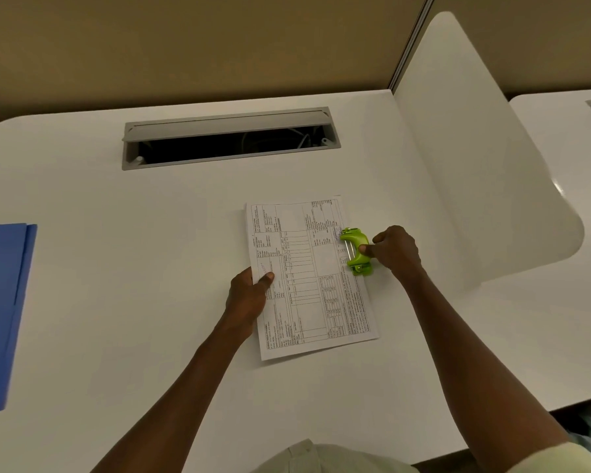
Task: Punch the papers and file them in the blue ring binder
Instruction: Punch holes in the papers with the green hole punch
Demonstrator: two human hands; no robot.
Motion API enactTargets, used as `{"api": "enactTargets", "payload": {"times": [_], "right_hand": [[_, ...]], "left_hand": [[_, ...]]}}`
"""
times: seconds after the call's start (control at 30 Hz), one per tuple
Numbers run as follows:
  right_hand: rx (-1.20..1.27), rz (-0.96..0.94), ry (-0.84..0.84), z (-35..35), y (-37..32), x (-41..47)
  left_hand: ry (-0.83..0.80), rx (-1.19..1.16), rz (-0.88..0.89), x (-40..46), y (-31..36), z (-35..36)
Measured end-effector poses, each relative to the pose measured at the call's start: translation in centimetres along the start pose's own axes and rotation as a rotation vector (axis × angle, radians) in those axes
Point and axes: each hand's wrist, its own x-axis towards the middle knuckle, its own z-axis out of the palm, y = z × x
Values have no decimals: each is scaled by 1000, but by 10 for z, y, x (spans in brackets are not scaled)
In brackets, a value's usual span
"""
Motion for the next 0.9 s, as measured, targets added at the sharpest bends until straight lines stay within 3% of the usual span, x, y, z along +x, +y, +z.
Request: {"api": "enactTargets", "payload": {"times": [0.2,0.43,0.9], "right_hand": [[-46,23,-10,5,7,17],[-115,40,-148,-3,11,33],[-98,-4,70,0,-12,-3]], "left_hand": [[5,5,14,0,-2,1],[-17,9,25,1,-1,1],[-19,23,68,-10,6,-1]]}}
